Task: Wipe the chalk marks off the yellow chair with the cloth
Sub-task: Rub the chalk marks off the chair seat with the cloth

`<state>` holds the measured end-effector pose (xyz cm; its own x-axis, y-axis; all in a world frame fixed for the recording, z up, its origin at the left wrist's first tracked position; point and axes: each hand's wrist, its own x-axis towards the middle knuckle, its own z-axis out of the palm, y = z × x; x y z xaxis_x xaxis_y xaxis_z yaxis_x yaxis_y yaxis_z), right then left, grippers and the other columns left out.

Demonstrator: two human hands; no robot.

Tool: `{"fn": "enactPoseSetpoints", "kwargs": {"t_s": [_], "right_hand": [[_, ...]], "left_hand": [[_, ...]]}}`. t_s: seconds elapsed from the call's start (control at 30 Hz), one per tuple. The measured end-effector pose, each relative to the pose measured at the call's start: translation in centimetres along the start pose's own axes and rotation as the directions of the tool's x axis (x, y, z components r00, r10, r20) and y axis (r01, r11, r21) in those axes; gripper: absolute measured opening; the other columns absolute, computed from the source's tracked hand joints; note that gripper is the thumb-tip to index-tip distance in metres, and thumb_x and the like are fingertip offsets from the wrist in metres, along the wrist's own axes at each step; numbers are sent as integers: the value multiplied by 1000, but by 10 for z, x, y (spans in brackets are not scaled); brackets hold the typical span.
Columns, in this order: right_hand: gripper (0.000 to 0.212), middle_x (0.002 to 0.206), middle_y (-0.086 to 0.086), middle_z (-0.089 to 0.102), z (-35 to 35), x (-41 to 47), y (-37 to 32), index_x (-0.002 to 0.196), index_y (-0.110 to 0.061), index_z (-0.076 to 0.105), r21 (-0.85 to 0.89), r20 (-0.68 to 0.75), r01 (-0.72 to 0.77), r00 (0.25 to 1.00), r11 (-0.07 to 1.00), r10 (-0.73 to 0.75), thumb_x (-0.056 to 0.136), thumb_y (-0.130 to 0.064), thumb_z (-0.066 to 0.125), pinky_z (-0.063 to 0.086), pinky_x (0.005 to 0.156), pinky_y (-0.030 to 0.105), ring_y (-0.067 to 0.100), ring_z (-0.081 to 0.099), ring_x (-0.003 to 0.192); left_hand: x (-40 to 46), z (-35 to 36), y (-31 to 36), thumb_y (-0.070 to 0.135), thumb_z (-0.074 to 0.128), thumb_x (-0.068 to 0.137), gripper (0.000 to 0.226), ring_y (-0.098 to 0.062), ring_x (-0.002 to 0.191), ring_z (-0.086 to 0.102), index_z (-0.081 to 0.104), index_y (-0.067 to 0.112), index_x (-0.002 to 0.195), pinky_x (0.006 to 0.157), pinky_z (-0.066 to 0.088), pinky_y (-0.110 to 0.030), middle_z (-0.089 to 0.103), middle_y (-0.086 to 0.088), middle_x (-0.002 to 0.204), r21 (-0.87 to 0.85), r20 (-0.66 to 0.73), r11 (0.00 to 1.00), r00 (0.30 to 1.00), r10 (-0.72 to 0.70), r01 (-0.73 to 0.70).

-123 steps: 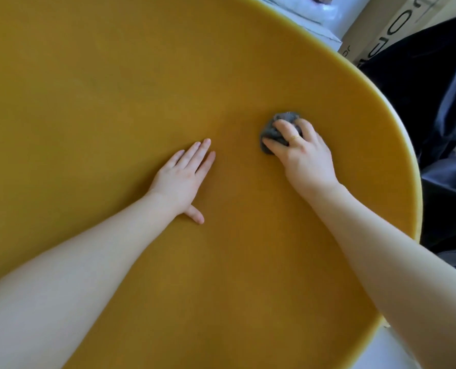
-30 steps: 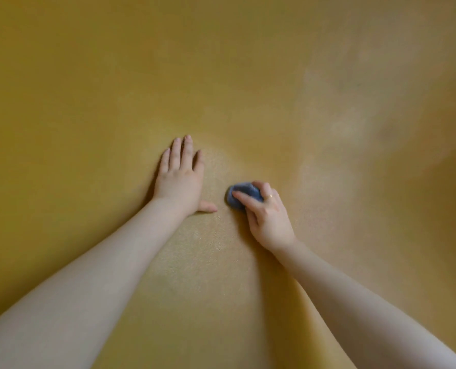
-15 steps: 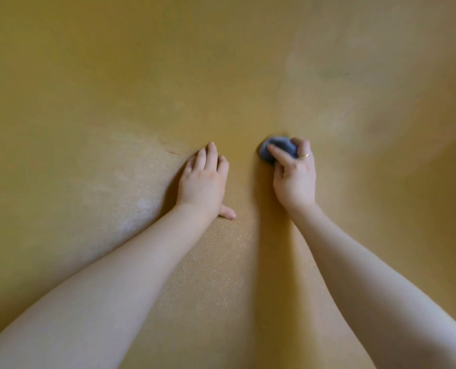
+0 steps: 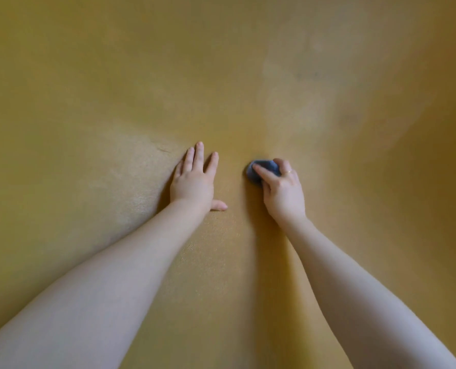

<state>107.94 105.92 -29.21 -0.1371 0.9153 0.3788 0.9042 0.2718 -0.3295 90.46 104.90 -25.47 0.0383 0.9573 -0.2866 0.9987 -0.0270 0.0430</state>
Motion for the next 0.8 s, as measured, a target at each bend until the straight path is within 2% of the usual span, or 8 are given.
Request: {"fn": "enactPoseSetpoints", "kwargs": {"t_s": [0.1, 0.2, 0.3, 0.37, 0.5, 0.63, 0.73, 0.8], "right_hand": [[36, 129, 17, 47, 0, 29, 13, 117, -26, 63, -40, -78, -101, 992, 994, 98, 90, -6, 50, 42, 79, 39, 38, 48, 95], [36, 129, 14, 46, 1, 26, 8, 117, -27, 62, -31, -86, -167, 983, 986, 163, 91, -6, 47, 45, 73, 38, 35, 45, 95], [36, 112, 19, 57, 2, -6, -4, 104, -21, 69, -5, 7, 124, 992, 992, -124, 79, 0, 52, 46, 57, 33, 34, 50, 75], [37, 104, 19, 59, -4, -26, -4, 101, -19, 69, 49, 115, 320, 939, 946, -324, 78, -6, 44, 46, 56, 32, 32, 50, 66], [36, 97, 18, 59, -17, -16, 8, 103, -21, 68, 109, 247, 430, 862, 896, -444, 82, -17, 40, 48, 55, 33, 31, 50, 61], [30, 111, 19, 54, -19, 24, 24, 111, -22, 64, -10, 194, 382, 907, 924, -373, 85, -11, 56, 48, 64, 38, 36, 52, 80], [37, 131, 14, 44, -22, 58, 42, 123, -29, 56, -123, 125, 268, 959, 956, -253, 91, -12, 47, 39, 75, 39, 35, 46, 97], [40, 133, 13, 43, -24, 76, 51, 123, -30, 55, -140, 10, 160, 987, 977, -160, 90, -9, 45, 36, 78, 39, 35, 46, 98]], "left_hand": [[2, 2, -1, 65, 59, 74, 111, -22, 142, -20, -15, 25, 148, 116, -4, -35, -31, -7, 151, 5, 10, 1000, 1000, 2, -2], [2, 3, 0, 64, 59, 75, 111, -22, 142, -22, -16, 27, 147, 115, -5, -35, -33, -7, 150, -11, 10, 1000, 1000, -13, 13], [0, 2, 3, 64, 58, 76, 108, -22, 142, -21, -14, 29, 148, 117, -4, -36, -34, -7, 150, -8, 13, 1000, 999, -30, 30], [-2, -1, 6, 63, 59, 76, 106, -22, 142, -21, -13, 30, 148, 117, -3, -36, -33, -7, 150, -3, 30, 999, 998, -49, 49], [-6, -7, 16, 57, 64, 76, 105, -22, 143, -18, -8, 30, 149, 116, 3, -36, -30, -6, 152, -34, 49, 995, 994, -94, 96], [-6, -9, 18, 54, 66, 76, 106, -22, 143, -18, -8, 32, 148, 116, 4, -36, -31, -5, 151, -39, 64, 991, 990, -123, 125], [-6, -7, 17, 53, 66, 77, 105, -19, 142, -20, -8, 33, 148, 116, 4, -35, -32, -3, 151, -54, 78, 989, 988, -134, 138], [-4, -6, 17, 53, 66, 77, 105, -19, 142, -21, -9, 34, 148, 116, 3, -35, -33, -2, 151, -55, 84, 988, 987, -136, 141]]}}
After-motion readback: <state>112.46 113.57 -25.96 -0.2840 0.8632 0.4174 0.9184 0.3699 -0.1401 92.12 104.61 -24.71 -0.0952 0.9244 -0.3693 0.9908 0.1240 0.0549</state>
